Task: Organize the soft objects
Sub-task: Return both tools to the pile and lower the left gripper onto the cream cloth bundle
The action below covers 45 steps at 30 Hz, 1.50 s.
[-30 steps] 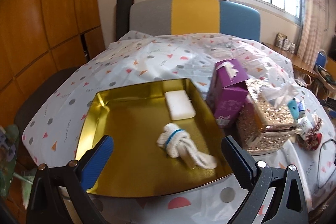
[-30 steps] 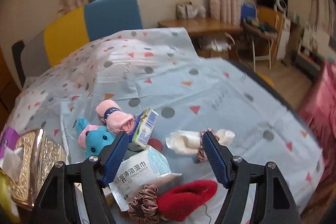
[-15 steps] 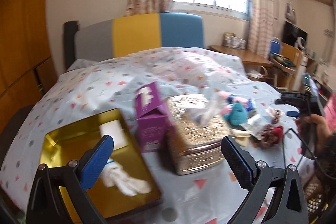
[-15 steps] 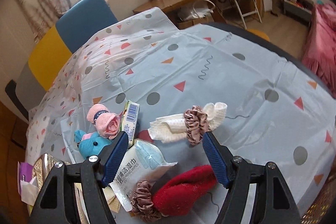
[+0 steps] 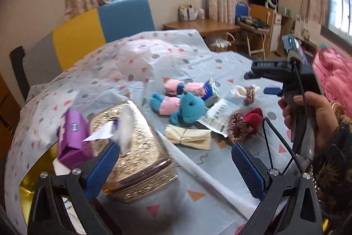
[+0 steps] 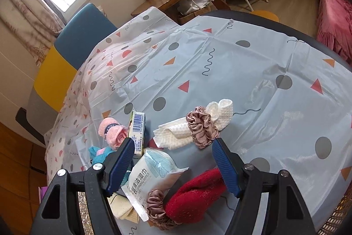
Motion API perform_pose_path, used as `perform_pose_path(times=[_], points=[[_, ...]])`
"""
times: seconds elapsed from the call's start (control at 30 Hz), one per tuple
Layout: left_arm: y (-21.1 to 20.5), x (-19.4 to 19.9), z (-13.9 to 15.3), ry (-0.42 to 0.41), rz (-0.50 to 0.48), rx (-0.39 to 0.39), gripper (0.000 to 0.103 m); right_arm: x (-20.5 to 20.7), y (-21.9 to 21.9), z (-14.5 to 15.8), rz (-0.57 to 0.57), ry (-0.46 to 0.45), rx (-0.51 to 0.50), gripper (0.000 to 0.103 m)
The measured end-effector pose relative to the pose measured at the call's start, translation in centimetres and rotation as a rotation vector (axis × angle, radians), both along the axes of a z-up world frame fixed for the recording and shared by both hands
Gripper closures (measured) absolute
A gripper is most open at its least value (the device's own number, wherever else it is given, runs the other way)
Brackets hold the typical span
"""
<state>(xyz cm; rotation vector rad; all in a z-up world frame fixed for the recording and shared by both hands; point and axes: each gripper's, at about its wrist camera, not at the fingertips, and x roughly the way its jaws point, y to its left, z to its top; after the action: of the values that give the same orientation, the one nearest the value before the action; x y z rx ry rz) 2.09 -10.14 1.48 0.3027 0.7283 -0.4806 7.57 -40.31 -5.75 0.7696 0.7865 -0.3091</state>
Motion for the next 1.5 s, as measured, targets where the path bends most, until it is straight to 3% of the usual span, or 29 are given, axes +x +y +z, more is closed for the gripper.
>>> perform_pose_path(times=[0.23,0.33,0.67,0.9,1.23,1.37,1.5], points=[[-6.0,3.2,-3.6,0.127,-0.097,0.081,0.000,-0.7,-1.0,0.3,-0.025,-0.044,0.048,0.029],[-7.3,5.2,-5.4,0.188,-0.104,0.062,0.000,-1.0,-1.7,0.0,-0.048,-0.050,0.083,0.029],[-10.3,8.8,-10.1,0.200,-0.120,0.081,0.000,-0.6,-1.4,-0.2,-0.011,-0.052,0.114,0.029],[-11.6,9.2,-13.3,0.299,-0.190,0.094,0.000,-0.4,-1.3,-0.4,0.000,-0.049,0.125,0.028],[-10.6,2.4,-12.8,0.374,-0.437,-0.051,0.000,-0.3,-1.3,-0.5,0.006,-0.034,0.117,0.028],[-9.0,1.9,-10.7,0.405,-0.370,-0.126,0.000,-0.3,-1.4,-0.6,0.004,-0.031,0.127,0.028],[-7.5,3.7,-8.5,0.428,-0.214,-0.155,0.000,-0.5,-1.5,-0.3,0.001,-0.047,0.127,0.028]])
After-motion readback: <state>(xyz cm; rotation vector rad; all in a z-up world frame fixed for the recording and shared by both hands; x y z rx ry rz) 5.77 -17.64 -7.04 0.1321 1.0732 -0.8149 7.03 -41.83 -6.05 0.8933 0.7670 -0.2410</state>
